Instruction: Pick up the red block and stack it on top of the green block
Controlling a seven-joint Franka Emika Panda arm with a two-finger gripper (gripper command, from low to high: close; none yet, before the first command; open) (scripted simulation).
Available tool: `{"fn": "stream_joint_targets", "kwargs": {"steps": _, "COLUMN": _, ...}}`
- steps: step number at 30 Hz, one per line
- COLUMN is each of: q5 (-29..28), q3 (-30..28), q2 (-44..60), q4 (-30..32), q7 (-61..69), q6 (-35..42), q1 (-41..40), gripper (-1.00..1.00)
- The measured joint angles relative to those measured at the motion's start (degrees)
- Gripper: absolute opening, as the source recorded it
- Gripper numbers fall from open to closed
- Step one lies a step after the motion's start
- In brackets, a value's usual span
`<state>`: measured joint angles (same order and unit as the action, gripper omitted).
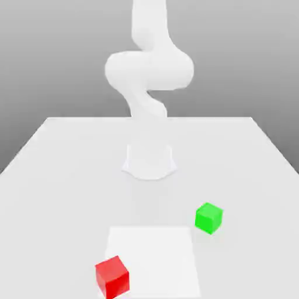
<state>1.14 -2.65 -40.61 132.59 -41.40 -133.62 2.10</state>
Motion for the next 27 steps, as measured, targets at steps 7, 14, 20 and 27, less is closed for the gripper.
{"fn": "stream_joint_targets", "kwargs": {"steps": 7, "q5": 4.1, "q3": -6.6, "q2": 14.9, "q4": 2.3, "q7": 13.3, "q6": -5.2, "q1": 4.8, "gripper": 0.00}}
{"fn": "stream_joint_targets", "kwargs": {"steps": 14, "q5": 8.5, "q3": -10.8, "q2": 29.6, "q4": 4.5, "q7": 26.5, "q6": -10.2, "q1": 7.4, "gripper": 0.00}}
{"fn": "stream_joint_targets", "kwargs": {"steps": 20, "q5": 10.1, "q3": -12.4, "q2": 41.8, "q4": 6.5, "q7": 36.2, "q6": -14.6, "q1": 7.5, "gripper": 0.00}}
{"fn": "stream_joint_targets", "kwargs": {"steps": 27, "q5": 8.3, "q3": -12.4, "q2": 55.1, "q4": 8.2, "q7": 43.5, "q6": -21.4, "q1": 5.6, "gripper": 0.00}}
